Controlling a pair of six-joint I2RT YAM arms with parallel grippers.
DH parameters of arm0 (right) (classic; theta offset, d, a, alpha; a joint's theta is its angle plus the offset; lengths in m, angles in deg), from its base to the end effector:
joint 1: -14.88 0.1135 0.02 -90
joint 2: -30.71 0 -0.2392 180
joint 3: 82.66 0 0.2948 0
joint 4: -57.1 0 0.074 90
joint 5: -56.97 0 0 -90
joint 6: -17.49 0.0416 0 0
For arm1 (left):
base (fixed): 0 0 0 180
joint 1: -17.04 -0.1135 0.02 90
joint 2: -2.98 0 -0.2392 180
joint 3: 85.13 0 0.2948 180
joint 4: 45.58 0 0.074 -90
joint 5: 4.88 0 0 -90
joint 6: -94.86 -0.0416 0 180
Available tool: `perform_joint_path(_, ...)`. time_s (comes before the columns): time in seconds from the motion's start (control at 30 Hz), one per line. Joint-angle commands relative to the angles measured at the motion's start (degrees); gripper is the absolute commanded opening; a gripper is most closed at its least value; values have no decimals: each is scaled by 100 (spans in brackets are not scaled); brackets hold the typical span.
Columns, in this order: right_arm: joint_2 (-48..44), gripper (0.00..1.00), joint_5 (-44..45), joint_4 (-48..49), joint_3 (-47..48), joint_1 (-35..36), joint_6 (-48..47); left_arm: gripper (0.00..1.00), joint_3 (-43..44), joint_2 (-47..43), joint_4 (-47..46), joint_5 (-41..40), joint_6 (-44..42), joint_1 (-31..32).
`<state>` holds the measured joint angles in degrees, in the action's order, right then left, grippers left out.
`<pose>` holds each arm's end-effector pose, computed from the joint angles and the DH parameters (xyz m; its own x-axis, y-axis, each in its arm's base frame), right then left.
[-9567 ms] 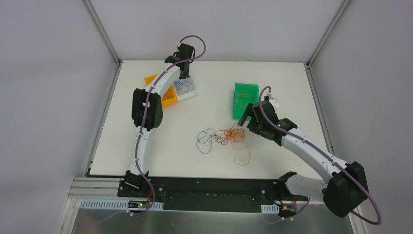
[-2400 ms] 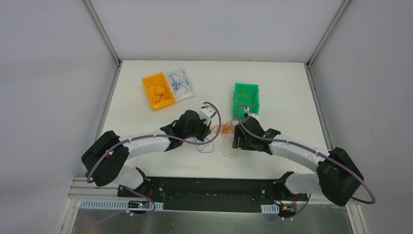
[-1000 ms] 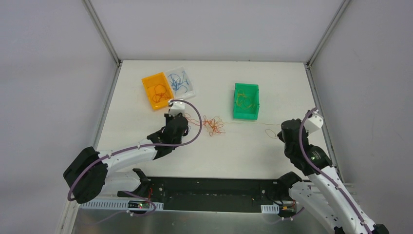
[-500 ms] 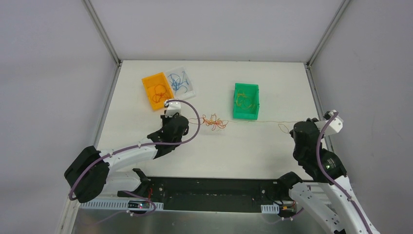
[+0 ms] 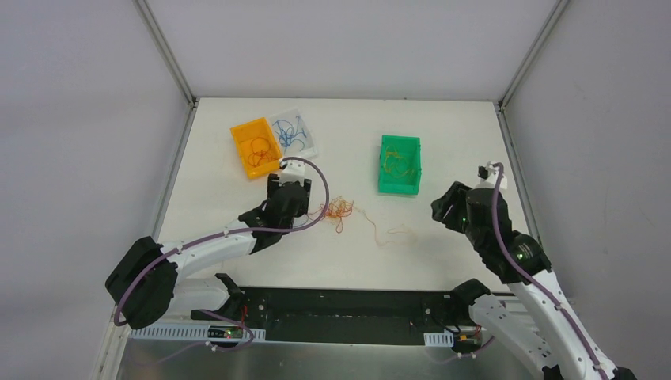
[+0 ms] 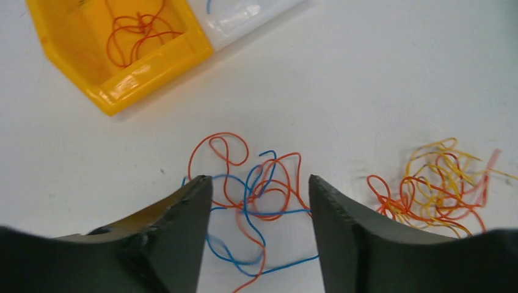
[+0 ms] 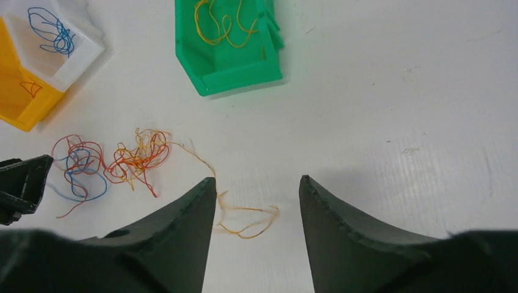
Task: Untangle the cables
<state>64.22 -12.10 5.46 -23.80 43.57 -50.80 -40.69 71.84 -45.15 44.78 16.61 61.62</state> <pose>0.1722 0.0773 0.3218 -0.4229 0.1624 -0.8915 -0.0118 0.9827 0.1846 0.2312 -0.1900 0.1703 -0.3168 0.0943 -0.9438 0.0532 0.9952 0.0815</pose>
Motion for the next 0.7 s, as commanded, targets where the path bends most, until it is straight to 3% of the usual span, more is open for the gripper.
perform_joint_path(0.0, 308, 64, -606, 95, -93, -14, -242, 67, 194, -40, -187, 1185, -414, 22)
perform_joint_path(0.1, 430, 74, -982, 332, -228, -6, -339, 77, 124, -63, -331, 1435, -545, 28)
perform_joint_path(0.33, 1669, 81, -1672, 1032, -140, 265, -422, 79, 371, 429, -400, 2559, -620, 31)
perform_joint_path(0.5, 3109, 80, -1063, 1503, 149, 1014, -613, 78, 566, 745, -349, 3671, -819, 25)
perform_joint_path(0.67, 4185, 71, -932, 2368, 268, 1392, -788, 75, 644, 840, -217, 3599, -776, 25)
